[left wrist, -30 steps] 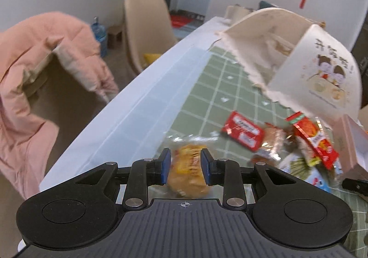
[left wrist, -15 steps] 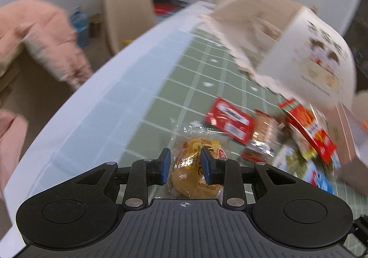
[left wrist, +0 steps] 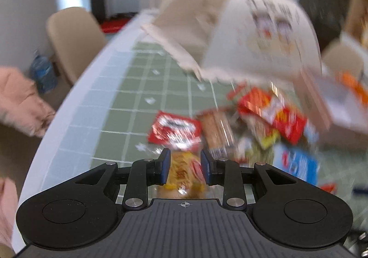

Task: Organize snacks
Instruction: 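Grasp the red snack bag with the right tool while the left tool holds the bun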

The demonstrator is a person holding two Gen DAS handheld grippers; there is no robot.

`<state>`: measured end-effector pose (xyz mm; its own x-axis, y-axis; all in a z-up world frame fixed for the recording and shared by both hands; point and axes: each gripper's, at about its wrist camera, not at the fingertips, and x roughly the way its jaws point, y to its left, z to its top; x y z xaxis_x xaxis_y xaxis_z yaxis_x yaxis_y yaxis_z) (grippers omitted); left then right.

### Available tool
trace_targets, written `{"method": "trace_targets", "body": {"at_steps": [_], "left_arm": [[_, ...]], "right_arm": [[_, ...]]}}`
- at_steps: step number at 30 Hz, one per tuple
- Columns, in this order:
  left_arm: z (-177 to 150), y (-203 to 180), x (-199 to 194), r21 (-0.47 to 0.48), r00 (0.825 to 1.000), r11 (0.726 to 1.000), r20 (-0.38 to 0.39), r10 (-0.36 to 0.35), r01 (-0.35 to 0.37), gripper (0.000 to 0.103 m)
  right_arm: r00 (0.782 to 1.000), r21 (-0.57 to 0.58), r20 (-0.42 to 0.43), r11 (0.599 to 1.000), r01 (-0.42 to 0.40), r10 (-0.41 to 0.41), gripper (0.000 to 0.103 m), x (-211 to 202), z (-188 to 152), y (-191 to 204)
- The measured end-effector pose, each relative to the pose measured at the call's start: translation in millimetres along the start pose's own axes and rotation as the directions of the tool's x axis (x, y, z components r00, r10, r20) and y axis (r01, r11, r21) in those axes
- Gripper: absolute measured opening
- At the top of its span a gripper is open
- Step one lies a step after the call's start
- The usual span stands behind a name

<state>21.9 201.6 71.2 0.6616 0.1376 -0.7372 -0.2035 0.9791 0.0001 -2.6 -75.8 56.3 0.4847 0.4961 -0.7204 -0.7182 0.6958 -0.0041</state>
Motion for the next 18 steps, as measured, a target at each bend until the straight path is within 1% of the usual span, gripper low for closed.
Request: {"method": "trace_targets", "body": {"at_steps": [1,2,3,4,5,7,9,10,11,12,13,15,17,18], "left_arm": [[-2,-8,9,0.045,0.999,0.999,-0.036,0.015,-0.013,0.034],[-5,-13,13,0.079,0.999,0.996,-0.041,0.033,-0.029,0.041],[-8,-18,14,0.125,0.999,0.991,-0.027,0.042,-0.038,0.045],[-9,-21,16,0.153,0.999,0.988,-0.031,0.035,-0.029,0.056],[-9,-21,16,0.159,0.999,0.987,-0.038,0.017,-0.011,0.065],[-9,-19,17,0.152,0.998,0.988,-0.051,-0.025,0.032,0.072],[-7,-12,15,0.125,0.997,0.991,-0.057,-0.051,0.058,0.072],[-6,-9,13,0.101,0.996,0.992,-0.059,-0.065,0.070,0.071],[-6,-4,10,0.069,0.995,0.994,-0.059,-0.078,0.082,0.070],[-5,1,6,0.039,0.995,0.995,-0.051,-0.086,0.088,0.069],[-6,5,2,0.016,0.996,0.997,-0.037,-0.077,0.077,0.068],[-4,9,-1,0.004,0.999,0.999,-0.024,-0.031,0.031,0.068],[-4,17,1,-0.021,0.999,1.000,-0.039,0.003,-0.004,0.066],[-4,21,3,-0.039,0.999,0.999,-0.047,0.001,-0.003,0.066]], "right_arm": [[1.000,-0.052,0.007,0.999,-0.016,0.016,0.076,2,4,6],[0.999,-0.111,0.012,0.993,-0.034,0.036,0.076,3,8,13],[0.998,-0.175,0.014,0.983,-0.052,0.055,0.076,5,10,20],[0.998,-0.247,0.013,0.967,-0.061,0.067,0.076,8,12,27],[0.998,-0.319,0.012,0.946,-0.059,0.067,0.076,12,12,33],[0.999,-0.437,0.005,0.898,-0.044,0.052,0.076,22,11,44],[0.999,-0.495,-0.017,0.868,-0.043,0.040,0.076,36,12,49],[0.999,-0.497,-0.025,0.866,-0.051,0.044,0.082,44,14,50],[0.998,-0.480,-0.015,0.875,-0.062,0.063,0.086,47,17,47],[0.997,-0.455,-0.014,0.887,-0.071,0.073,0.088,53,22,46],[0.996,-0.431,-0.025,0.898,-0.088,0.086,0.090,58,25,45],[0.993,-0.343,-0.051,0.931,-0.121,0.110,0.091,68,32,43],[0.992,-0.239,-0.067,0.963,-0.122,0.109,0.090,74,36,38],[0.993,-0.202,-0.069,0.973,-0.110,0.098,0.089,75,36,38]]}}
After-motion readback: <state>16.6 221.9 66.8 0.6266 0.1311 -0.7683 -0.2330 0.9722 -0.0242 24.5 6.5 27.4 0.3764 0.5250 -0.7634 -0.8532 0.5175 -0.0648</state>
